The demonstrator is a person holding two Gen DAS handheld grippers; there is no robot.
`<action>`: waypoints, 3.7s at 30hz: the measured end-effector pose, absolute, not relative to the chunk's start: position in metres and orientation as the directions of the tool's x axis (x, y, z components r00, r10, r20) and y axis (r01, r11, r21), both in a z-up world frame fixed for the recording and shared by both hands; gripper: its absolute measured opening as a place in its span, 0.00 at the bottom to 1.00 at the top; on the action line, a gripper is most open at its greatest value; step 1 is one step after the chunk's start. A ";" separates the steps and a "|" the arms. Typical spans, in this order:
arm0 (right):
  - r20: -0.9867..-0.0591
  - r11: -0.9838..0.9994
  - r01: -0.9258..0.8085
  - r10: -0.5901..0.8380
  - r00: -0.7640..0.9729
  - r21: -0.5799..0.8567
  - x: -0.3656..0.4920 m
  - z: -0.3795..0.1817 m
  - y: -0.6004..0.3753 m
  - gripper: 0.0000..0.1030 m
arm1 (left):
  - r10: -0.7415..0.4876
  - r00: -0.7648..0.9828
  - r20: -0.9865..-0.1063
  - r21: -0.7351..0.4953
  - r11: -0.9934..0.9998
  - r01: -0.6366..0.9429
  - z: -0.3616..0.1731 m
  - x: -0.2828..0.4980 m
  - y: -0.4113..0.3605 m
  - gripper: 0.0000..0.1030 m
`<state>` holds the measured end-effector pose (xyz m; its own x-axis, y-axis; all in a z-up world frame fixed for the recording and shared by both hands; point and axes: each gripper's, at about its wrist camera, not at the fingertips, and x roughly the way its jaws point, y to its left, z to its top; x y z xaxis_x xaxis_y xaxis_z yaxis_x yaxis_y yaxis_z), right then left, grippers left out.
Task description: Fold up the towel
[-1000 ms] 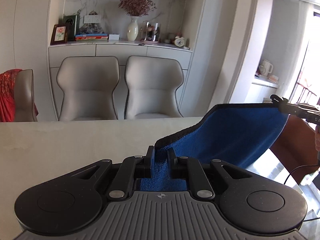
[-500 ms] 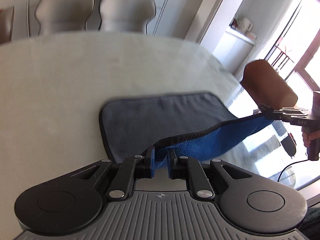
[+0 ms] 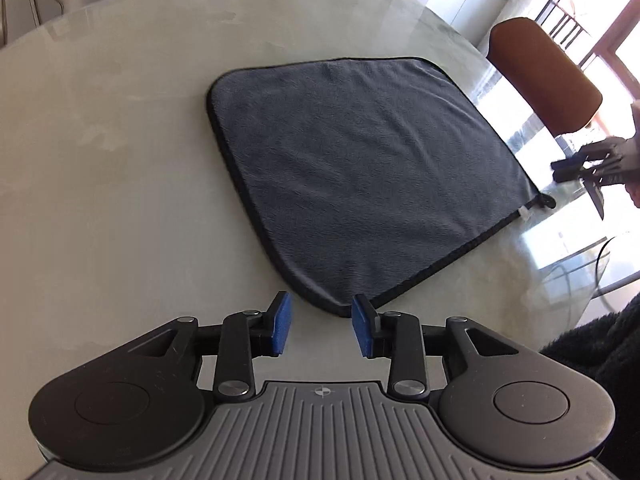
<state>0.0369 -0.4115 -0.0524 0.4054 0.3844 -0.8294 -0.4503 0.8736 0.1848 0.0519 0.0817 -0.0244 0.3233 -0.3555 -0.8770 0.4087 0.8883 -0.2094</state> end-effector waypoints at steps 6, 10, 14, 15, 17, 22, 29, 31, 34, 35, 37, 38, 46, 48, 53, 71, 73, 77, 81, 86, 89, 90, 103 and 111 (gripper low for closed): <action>-0.747 0.912 -0.356 0.380 0.546 0.204 0.093 -0.066 -0.381 0.37 | -0.357 0.559 -0.748 -0.165 0.917 0.364 -0.011 0.115 0.057 0.53; -0.733 0.928 -0.308 0.359 0.578 0.211 0.133 -0.091 -0.356 0.38 | -0.356 0.627 -0.693 -0.200 0.930 0.307 -0.032 0.163 0.032 0.53; -0.744 0.941 -0.291 0.319 0.587 0.174 0.162 -0.111 -0.341 0.43 | -0.326 0.615 -0.718 -0.232 0.945 0.230 -0.061 0.196 0.022 0.53; -0.738 0.940 -0.297 0.321 0.593 0.171 0.166 -0.114 -0.338 0.43 | -0.325 0.608 -0.725 -0.245 0.946 0.213 -0.067 0.202 0.022 0.53; -0.724 0.933 -0.314 0.338 0.602 0.174 0.174 -0.117 -0.335 0.43 | -0.325 0.604 -0.728 -0.251 0.946 0.205 -0.081 0.210 0.020 0.54; -0.725 0.928 -0.339 0.342 0.598 0.158 0.196 -0.130 -0.325 0.46 | -0.318 0.598 -0.736 -0.256 0.948 0.189 -0.095 0.226 0.021 0.56; -0.726 0.937 -0.328 0.311 0.614 0.124 0.214 -0.137 -0.323 0.46 | -0.295 0.584 -0.757 -0.231 0.956 0.183 -0.107 0.247 0.025 0.55; -0.722 0.935 -0.335 0.310 0.619 0.114 0.217 -0.138 -0.323 0.46 | -0.279 0.589 -0.758 -0.203 0.960 0.192 -0.108 0.249 0.025 0.54; -0.717 0.931 -0.353 0.311 0.624 0.098 0.217 -0.138 -0.323 0.46 | -0.269 0.596 -0.756 -0.181 0.962 0.204 -0.107 0.249 0.020 0.54; -0.719 0.932 -0.349 0.310 0.623 0.099 0.216 -0.137 -0.323 0.46 | -0.264 0.598 -0.757 -0.171 0.963 0.208 -0.107 0.249 0.018 0.54; -0.732 0.939 -0.329 0.295 0.615 0.102 0.216 -0.134 -0.322 0.46 | -0.254 0.598 -0.760 -0.156 0.965 0.212 -0.106 0.247 0.016 0.54; -0.741 0.944 -0.314 0.281 0.609 0.100 0.213 -0.130 -0.321 0.46 | -0.242 0.592 -0.768 -0.150 0.968 0.201 -0.103 0.243 0.015 0.54; -0.711 0.917 -0.343 0.380 0.592 0.204 0.112 -0.104 -0.324 0.58 | -0.331 0.579 -0.745 -0.220 0.942 0.255 -0.080 0.146 0.007 0.61; -0.721 0.916 -0.337 0.384 0.577 0.217 0.085 -0.106 -0.324 0.58 | -0.332 0.565 -0.756 -0.214 0.940 0.265 -0.083 0.116 0.005 0.61; -0.748 0.927 -0.300 0.363 0.556 0.226 0.044 -0.117 -0.327 0.59 | -0.343 0.536 -0.771 -0.264 0.939 0.220 -0.087 0.073 0.012 0.62; -0.743 0.963 -0.212 0.262 0.616 0.165 -0.004 -0.105 -0.332 0.66 | -0.228 0.594 -0.771 -0.305 0.952 -0.030 -0.089 0.054 0.063 0.66; -0.742 0.958 -0.236 0.277 0.611 0.164 -0.005 -0.102 -0.324 0.66 | -0.243 0.578 -0.779 -0.345 0.936 -0.072 -0.093 0.065 0.069 0.66; -0.737 0.944 -0.293 0.305 0.603 0.151 -0.007 -0.092 -0.303 0.67 | -0.256 0.540 -0.802 -0.373 0.920 -0.119 -0.099 0.080 0.074 0.67; -0.733 0.939 -0.309 0.314 0.603 0.149 -0.009 -0.082 -0.291 0.80 | -0.255 0.528 -0.810 -0.371 0.921 -0.123 -0.098 0.084 0.072 0.67; -0.739 0.946 -0.296 0.294 0.606 0.133 -0.009 -0.076 -0.284 0.83 | -0.232 0.530 -0.816 -0.340 0.933 -0.116 -0.097 0.086 0.065 0.65; -0.752 0.952 -0.286 0.271 0.602 0.114 -0.010 -0.074 -0.281 0.86 | -0.226 0.524 -0.821 -0.313 0.946 -0.083 -0.097 0.086 0.060 0.47; -0.754 0.953 -0.282 0.263 0.602 0.107 -0.011 -0.074 -0.280 0.88 | -0.223 0.523 -0.823 -0.304 0.950 -0.072 -0.097 0.086 0.058 0.38; -0.760 0.944 -0.324 0.251 0.600 0.056 -0.008 -0.067 -0.242 0.93 | -0.326 0.482 -0.813 -0.377 0.926 -0.009 -0.094 0.095 0.052 0.05; -0.685 0.835 -0.514 0.491 0.538 0.195 -0.015 -0.076 -0.193 0.93 | -0.381 0.464 -0.800 -0.425 0.905 0.009 -0.089 0.107 0.045 0.05</action>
